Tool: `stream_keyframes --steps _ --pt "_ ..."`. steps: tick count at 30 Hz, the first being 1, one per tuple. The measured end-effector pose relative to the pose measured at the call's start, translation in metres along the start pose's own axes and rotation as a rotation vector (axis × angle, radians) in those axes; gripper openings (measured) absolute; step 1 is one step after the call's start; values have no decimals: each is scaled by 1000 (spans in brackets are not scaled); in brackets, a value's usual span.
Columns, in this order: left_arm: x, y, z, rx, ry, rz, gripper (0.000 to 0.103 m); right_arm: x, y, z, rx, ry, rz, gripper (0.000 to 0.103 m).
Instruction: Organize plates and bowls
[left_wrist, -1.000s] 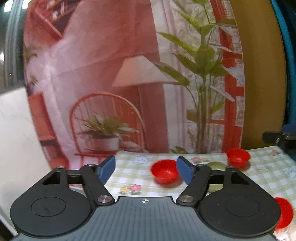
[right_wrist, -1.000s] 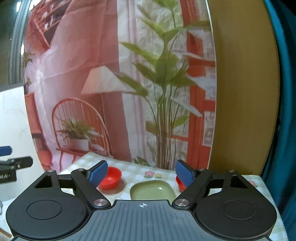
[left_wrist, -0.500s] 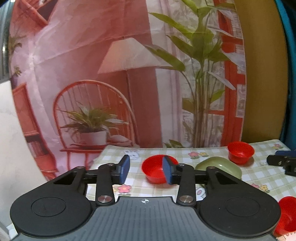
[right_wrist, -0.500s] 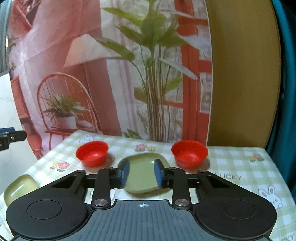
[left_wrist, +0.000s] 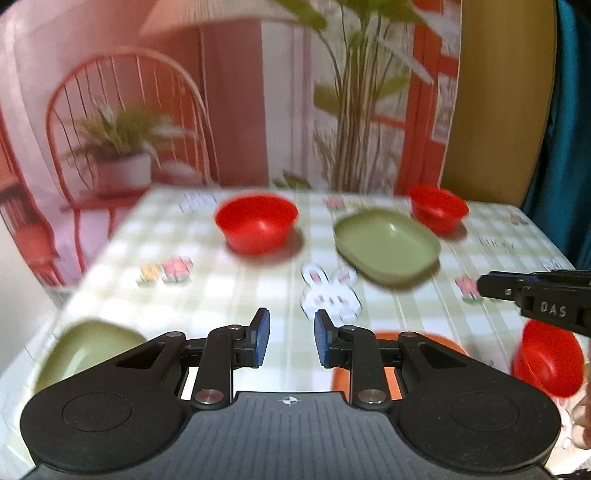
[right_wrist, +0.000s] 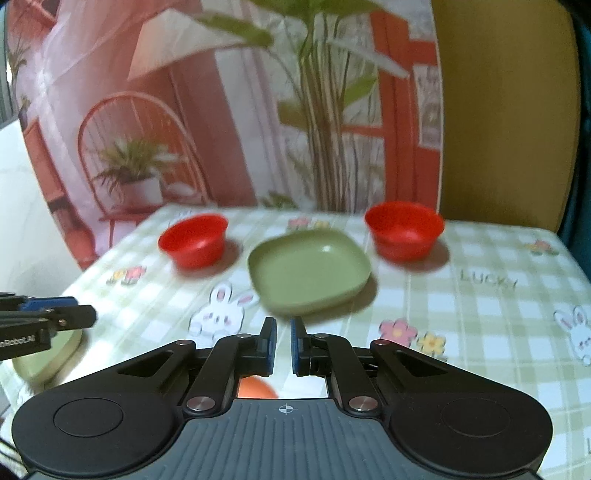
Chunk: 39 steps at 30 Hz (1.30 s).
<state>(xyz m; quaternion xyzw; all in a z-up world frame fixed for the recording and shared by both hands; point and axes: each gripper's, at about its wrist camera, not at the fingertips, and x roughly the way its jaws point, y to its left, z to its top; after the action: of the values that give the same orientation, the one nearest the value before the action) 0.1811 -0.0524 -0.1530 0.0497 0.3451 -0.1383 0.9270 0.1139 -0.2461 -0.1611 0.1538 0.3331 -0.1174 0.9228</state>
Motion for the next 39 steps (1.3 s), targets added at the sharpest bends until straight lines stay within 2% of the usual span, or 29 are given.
stream_keyframes --steps 5,15,30,39 --pt "11 -3 -17 -16 74 -1 28 8 3 -12 8 60 14 8" --pt "21 0 -40 -105 180 -66 28 20 5 -24 -9 123 -7 10" --pt "25 -7 -54 -116 233 -108 28 23 5 -33 -37 159 -26 15" --pt "30 -5 -59 -133 253 -94 28 26 2 -37 -22 180 -19 15"
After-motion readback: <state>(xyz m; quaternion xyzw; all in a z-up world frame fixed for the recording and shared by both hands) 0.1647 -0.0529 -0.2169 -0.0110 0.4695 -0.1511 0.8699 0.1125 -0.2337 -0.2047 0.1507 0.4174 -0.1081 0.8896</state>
